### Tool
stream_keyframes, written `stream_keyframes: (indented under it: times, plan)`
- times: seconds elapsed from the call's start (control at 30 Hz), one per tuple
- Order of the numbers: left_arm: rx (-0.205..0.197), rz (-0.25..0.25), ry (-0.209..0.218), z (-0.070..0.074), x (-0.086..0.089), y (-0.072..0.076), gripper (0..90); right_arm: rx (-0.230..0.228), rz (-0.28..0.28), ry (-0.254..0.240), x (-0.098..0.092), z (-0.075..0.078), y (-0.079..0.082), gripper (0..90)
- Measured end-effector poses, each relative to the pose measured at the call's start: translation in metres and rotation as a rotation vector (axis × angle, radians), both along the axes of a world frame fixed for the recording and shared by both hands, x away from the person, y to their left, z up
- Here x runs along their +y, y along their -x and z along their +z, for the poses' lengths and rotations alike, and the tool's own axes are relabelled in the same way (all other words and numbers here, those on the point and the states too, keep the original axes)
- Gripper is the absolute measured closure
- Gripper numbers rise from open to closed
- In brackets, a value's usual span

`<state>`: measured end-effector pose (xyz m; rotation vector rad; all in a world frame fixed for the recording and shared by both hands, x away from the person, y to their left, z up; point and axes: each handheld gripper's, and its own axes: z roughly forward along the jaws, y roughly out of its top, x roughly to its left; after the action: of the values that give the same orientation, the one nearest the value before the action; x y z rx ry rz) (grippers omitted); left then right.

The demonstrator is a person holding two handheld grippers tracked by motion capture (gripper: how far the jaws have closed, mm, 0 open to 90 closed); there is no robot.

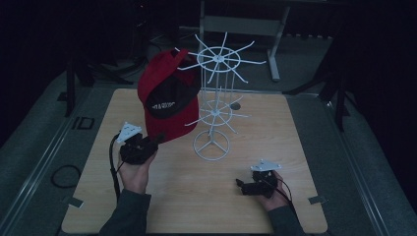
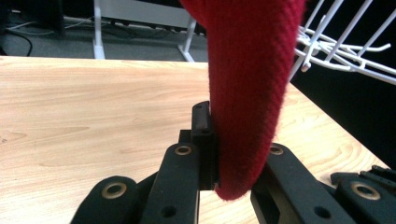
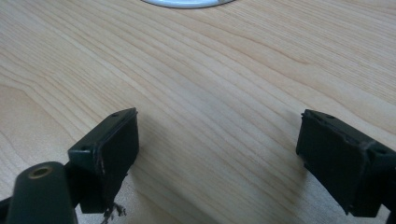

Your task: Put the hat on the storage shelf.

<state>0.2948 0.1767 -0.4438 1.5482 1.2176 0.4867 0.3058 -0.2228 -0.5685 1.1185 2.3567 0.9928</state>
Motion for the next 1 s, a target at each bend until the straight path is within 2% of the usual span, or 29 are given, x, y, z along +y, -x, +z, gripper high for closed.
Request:
stream_keyframes:
  times: [0.17,0.27,0.4,0.43,0.47,0.6,0.77,1.0]
  plan:
    - [0.0,-0.011,-0.014,-0.004,0.002,0.004,83.0,0.0,0.0,-0.001,0.0,0.0,0.0,12.9]
    - [-0.007,-0.022,-0.004,-0.006,0.005,0.005,79.9,-0.002,0.002,-0.001,0.0,0.0,0.0,12.9]
    - [-0.026,-0.033,0.002,-0.005,0.007,0.008,68.9,0.0,0.002,-0.002,0.0,0.0,0.0,12.9]
    - [-0.038,-0.042,0.007,-0.002,0.007,0.01,68.9,0.0,0.002,-0.002,0.0,0.0,0.0,12.9]
    - [-0.043,-0.044,0.006,-0.001,0.008,0.011,63.9,0.001,0.001,-0.001,0.0,0.0,0.0,12.9]
    - [-0.052,-0.039,-0.008,0.002,0.009,0.014,57.5,0.0,0.001,0.0,0.0,0.0,0.0,12.9]
    - [-0.049,-0.033,-0.018,0.002,0.011,0.014,51.7,0.002,0.001,0.0,0.0,0.0,0.0,12.9]
    - [-0.027,-0.051,-0.038,0.0,0.01,0.012,45.0,0.001,0.001,-0.001,0.0,0.0,0.0,12.9]
